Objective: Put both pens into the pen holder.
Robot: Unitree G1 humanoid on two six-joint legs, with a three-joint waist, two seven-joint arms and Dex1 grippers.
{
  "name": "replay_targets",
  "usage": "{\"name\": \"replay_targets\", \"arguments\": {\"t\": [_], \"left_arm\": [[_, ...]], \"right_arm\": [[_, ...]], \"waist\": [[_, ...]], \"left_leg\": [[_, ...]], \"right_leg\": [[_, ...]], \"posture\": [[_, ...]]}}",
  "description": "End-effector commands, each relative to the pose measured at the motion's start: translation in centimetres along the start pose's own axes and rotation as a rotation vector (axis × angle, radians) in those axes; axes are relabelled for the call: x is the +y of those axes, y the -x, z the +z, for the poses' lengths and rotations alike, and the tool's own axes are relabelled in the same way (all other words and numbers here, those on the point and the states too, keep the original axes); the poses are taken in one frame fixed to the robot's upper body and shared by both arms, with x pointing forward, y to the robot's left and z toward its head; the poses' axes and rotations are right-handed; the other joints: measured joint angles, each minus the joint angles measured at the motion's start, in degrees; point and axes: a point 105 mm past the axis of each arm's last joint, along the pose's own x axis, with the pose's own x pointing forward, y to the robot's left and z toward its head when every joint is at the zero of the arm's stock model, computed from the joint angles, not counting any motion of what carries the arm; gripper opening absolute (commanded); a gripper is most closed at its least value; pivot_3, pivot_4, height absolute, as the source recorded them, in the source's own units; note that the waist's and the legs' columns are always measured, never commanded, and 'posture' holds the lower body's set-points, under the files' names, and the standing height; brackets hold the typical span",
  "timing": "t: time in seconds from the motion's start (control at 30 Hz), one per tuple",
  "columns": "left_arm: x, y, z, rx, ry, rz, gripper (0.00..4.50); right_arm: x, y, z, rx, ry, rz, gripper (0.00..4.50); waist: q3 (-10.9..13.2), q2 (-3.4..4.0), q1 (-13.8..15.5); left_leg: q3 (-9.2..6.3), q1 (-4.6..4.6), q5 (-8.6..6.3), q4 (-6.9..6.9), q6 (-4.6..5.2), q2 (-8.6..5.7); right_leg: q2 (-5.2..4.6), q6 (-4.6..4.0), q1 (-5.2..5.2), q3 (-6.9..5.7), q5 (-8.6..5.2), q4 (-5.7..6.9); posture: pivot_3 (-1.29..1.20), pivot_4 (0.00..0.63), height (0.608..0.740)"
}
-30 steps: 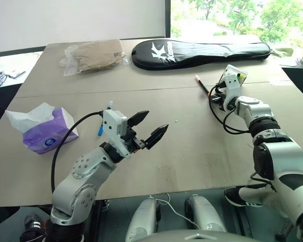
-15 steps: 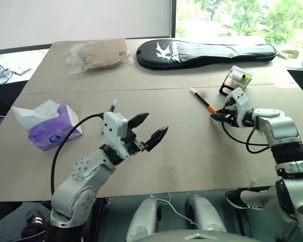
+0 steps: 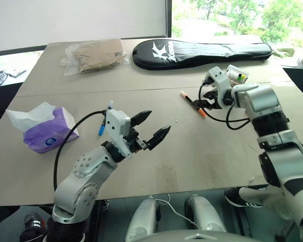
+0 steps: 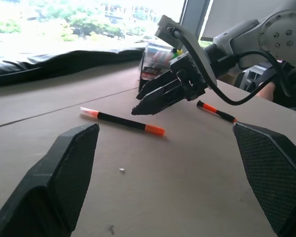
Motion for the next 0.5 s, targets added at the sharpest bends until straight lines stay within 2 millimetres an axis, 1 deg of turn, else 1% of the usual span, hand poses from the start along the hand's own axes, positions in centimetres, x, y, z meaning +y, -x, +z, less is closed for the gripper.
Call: {"name": "replay_targets", "arguments": {"t": [0.03,0.17,0.2,0.27,0.33,0.4,0.43,0.47,0.5], "left_arm": [[-0.4,-0.1,0.9,-0.03,-0.024,-0.004,4.5],[-0.5,0.0,1.1,-0.031,-0.03,0.004,4.5],[-0.5,0.0,1.1,-0.032,-0.031,0.009,4.5],[-0.6,0.1,1.2,-0.035,-0.033,0.017,4.5],[-0.6,0.2,1.3,-0.036,-0.033,0.028,4.5],[-0.6,0.3,1.4,-0.04,-0.034,0.046,4.5],[-0.6,0.4,1.4,-0.041,-0.033,0.052,4.5],[-0.7,0.4,1.3,-0.042,-0.03,0.056,4.5],[-0.7,0.4,1.3,-0.043,-0.028,0.059,4.5]], "right_arm": [[-0.2,-2.0,0.0,0.046,0.011,-0.065,3.84],[0.5,-4.1,-0.4,0.082,0.043,-0.096,3.84],[0.5,-4.4,-0.6,0.093,0.066,-0.11,3.6],[0.3,-4.7,-1.0,0.106,0.102,-0.145,3.01],[0.0,-4.9,-1.3,0.122,0.153,-0.165,2.15],[-0.4,-4.9,-1.4,0.133,0.21,-0.184,1.16],[-0.6,-4.8,-1.5,0.138,0.229,-0.192,0.82],[-0.7,-4.8,-1.6,0.14,0.247,-0.198,0.33],[-0.9,-4.7,-1.6,0.142,0.271,-0.204,0.02]], "waist": [[0.0,0.0,0.0],[0.0,0.0,0.1],[0.0,0.0,0.0],[0.0,0.01,0.0],[0.0,0.01,-0.1],[0.0,0.02,-0.2],[0.0,0.02,-0.2],[0.0,0.02,-0.1],[0.0,0.02,-0.1]], "left_leg": [[-0.01,0.0,0.0,0.0,0.0,0.0],[-0.01,-0.03,0.0,0.0,0.0,-0.08],[-0.01,-0.03,0.0,0.0,0.0,-0.08],[-0.02,-0.02,0.0,0.0,0.0,-0.09],[-0.03,-0.01,0.0,0.0,0.0,-0.09],[-0.02,0.02,0.0,0.0,0.0,-0.09],[-0.01,0.04,0.0,0.0,0.0,-0.08],[-0.02,0.06,0.0,0.0,0.0,-0.08],[-0.03,0.07,0.0,0.0,0.0,-0.08]], "right_leg": [[-0.01,0.0,0.0,-0.01,0.0,-0.01],[-0.07,0.0,-0.01,-0.01,0.0,0.0],[-0.07,0.0,-0.01,-0.01,0.0,-0.01],[-0.07,0.0,-0.01,-0.02,0.0,-0.01],[-0.07,0.0,-0.01,-0.03,0.0,0.01],[-0.06,0.0,-0.01,-0.01,0.0,0.03],[-0.06,0.0,-0.01,0.0,0.0,0.05],[-0.05,0.0,-0.01,0.0,0.0,0.07],[-0.05,0.0,0.0,-0.02,0.0,0.1]], "posture": [[0.0,0.15,0.74],[0.0,0.15,0.74],[0.0,0.15,0.74],[0.0,0.15,0.74],[0.0,0.15,0.74],[0.0,0.15,0.74],[0.0,0.15,0.74],[0.0,0.15,0.74],[0.0,0.15,0.74]]}}
